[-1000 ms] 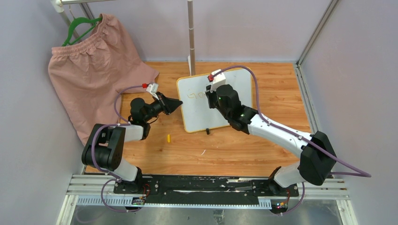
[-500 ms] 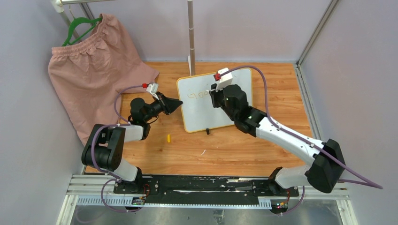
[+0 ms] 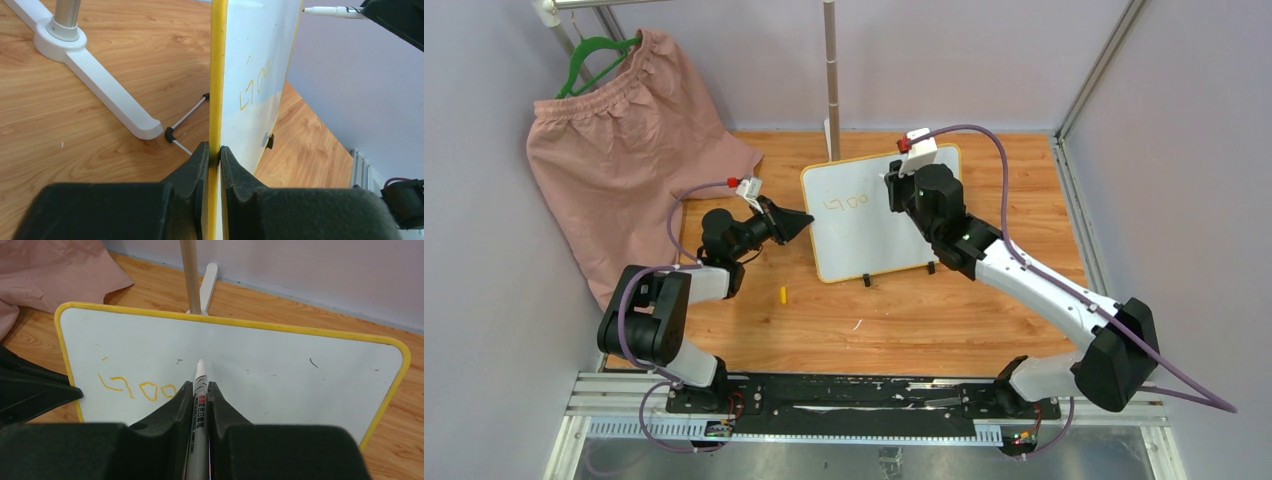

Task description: Write a sentence on the whiteboard

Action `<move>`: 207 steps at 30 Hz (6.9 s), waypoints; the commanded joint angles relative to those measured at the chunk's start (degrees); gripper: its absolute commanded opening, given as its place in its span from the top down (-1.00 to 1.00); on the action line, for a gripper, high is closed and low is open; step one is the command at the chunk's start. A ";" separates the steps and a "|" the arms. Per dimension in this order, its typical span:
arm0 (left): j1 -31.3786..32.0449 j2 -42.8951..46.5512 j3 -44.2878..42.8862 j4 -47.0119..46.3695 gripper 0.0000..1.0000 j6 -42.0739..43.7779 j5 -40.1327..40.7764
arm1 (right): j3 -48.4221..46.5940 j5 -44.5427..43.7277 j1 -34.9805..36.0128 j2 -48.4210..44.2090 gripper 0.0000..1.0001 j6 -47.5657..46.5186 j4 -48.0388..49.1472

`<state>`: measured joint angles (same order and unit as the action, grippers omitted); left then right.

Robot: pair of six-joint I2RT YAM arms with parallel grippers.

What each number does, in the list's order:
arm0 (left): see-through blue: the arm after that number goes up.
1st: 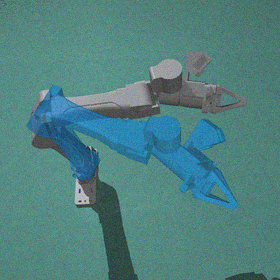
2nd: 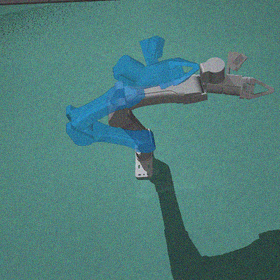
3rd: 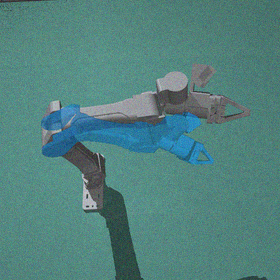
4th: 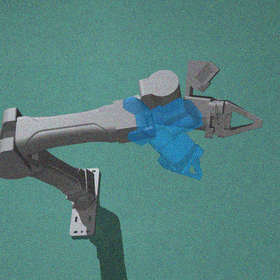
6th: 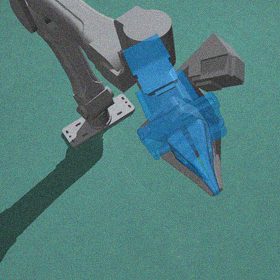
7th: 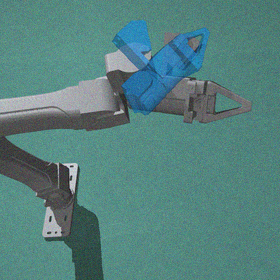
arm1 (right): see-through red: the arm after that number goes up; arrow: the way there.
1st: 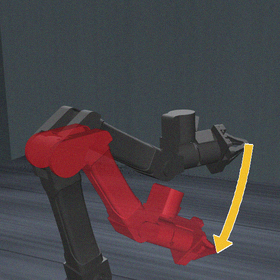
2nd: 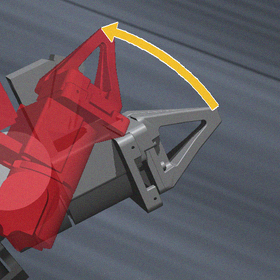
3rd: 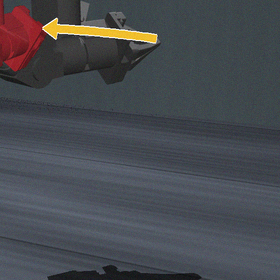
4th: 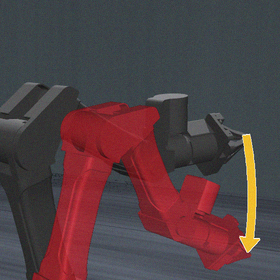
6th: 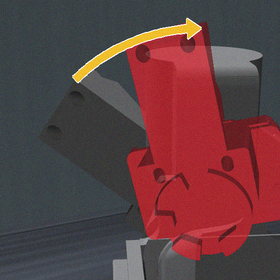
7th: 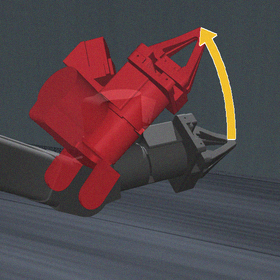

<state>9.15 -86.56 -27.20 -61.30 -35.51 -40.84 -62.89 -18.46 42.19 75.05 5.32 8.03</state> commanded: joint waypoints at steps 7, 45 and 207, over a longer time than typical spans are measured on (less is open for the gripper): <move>0.96 1.35 -0.13 0.13 1.00 1.56 -1.00 | -3.50 0.86 -1.64 3.01 1.00 0.34 0.92; 1.05 1.29 -0.22 0.39 1.00 1.67 -0.91 | 5.66 1.22 -2.14 0.97 1.00 4.21 -0.14; 2.72 3.24 -1.13 7.33 0.62 6.02 1.66 | 10.85 2.18 -5.21 -4.79 1.00 -2.17 12.28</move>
<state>11.49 -83.94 -27.44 -53.36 -30.20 -38.37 -50.43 -12.80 36.29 70.78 4.62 18.41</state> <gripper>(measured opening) 0.212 0.172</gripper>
